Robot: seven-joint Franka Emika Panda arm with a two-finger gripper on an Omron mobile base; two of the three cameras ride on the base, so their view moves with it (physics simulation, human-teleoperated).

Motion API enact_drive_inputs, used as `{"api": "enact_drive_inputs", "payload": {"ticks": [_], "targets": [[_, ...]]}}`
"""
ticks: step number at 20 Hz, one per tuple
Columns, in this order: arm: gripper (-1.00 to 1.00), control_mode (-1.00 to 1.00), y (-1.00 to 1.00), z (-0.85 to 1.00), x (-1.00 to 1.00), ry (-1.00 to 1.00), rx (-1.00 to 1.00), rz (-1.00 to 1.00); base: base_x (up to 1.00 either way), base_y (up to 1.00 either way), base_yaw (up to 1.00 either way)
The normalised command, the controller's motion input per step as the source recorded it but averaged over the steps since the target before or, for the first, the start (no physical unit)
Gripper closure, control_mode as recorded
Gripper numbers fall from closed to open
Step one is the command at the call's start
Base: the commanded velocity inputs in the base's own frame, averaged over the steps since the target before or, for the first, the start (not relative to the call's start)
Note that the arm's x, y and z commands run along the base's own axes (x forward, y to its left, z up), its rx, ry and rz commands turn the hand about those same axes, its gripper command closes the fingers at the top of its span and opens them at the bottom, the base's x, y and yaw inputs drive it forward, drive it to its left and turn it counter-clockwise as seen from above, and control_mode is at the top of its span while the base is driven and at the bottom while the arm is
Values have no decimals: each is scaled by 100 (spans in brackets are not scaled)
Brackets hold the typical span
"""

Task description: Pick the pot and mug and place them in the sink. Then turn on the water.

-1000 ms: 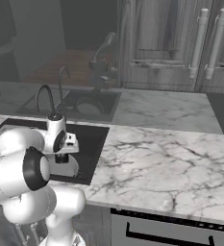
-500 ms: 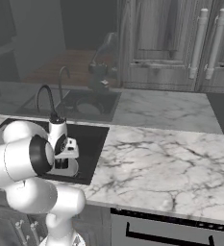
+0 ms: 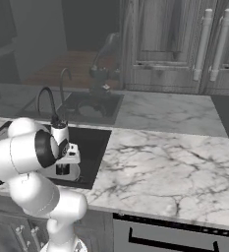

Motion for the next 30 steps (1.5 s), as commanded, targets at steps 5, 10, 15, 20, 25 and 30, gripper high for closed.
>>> {"api": "enact_drive_inputs", "payload": {"ticks": [5,10,15,20,25,30], "targets": [[100,-100,4,-8,21,0,0,0,0,0,0],[100,-100,6,-23,15,0,0,0,0,0,0],[100,-100,5,-51,5,0,0,0,0,0,0],[100,-100,2,-40,0,0,0,0,0,0,0],[100,-100,0,-5,15,0,0,0,0,0,0],[100,-100,0,-1,4,0,0,0,0,0,0]]}}
